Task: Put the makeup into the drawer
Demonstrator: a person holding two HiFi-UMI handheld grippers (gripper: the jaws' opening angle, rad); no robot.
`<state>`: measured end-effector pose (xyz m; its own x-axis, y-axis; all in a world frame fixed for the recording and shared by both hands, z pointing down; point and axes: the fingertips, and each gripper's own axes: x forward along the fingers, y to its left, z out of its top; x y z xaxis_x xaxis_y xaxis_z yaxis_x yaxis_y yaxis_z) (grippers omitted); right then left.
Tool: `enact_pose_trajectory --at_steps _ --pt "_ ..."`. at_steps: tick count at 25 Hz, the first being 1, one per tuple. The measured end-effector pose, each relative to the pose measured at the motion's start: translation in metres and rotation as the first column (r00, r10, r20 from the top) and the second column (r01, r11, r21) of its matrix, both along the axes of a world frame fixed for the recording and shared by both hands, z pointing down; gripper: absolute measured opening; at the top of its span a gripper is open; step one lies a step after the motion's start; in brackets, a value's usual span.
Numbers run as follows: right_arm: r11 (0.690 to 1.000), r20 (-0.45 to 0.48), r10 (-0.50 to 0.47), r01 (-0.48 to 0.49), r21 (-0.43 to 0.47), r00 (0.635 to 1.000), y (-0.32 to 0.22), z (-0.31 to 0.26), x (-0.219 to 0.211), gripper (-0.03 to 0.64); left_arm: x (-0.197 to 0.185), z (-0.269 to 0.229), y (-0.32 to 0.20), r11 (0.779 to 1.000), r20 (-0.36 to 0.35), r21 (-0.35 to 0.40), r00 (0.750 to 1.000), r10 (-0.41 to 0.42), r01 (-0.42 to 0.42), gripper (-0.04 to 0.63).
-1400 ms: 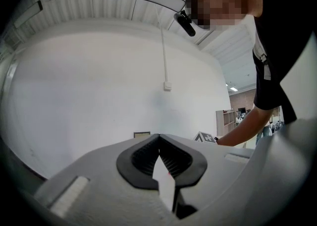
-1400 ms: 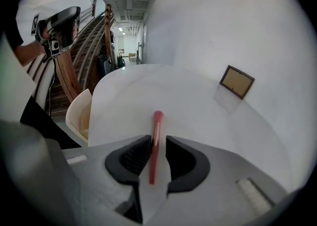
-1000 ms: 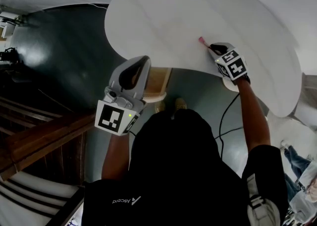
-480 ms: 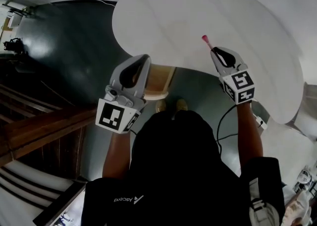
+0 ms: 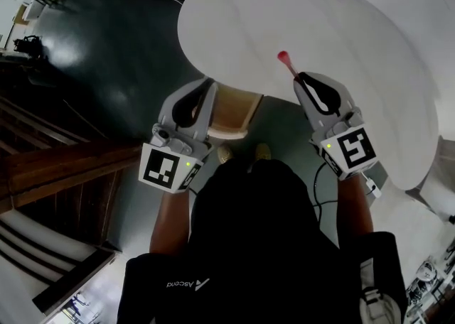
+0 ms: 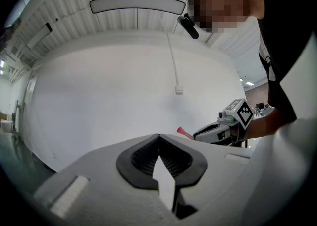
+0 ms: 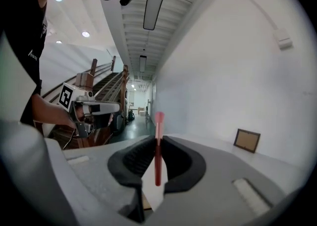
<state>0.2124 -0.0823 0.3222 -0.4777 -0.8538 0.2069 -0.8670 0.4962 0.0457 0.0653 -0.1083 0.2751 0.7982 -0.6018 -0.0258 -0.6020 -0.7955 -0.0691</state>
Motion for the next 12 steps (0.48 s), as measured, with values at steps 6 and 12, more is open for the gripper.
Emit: enact_pose_trajectory --at_steps 6,12 --pt "0.995 -0.011 -0.090 0.090 0.045 0.996 -0.003 -0.028 -0.049 0.052 -0.032 -0.009 0.000 0.999 -0.011 0.023 0.999 -0.041 0.042 0.011" --pt "0.983 -0.031 -0.179 0.180 0.034 0.983 -0.008 -0.031 -0.105 0.052 -0.073 -0.016 -0.007 0.995 -0.024 0.036 0.996 -0.088 0.089 0.011"
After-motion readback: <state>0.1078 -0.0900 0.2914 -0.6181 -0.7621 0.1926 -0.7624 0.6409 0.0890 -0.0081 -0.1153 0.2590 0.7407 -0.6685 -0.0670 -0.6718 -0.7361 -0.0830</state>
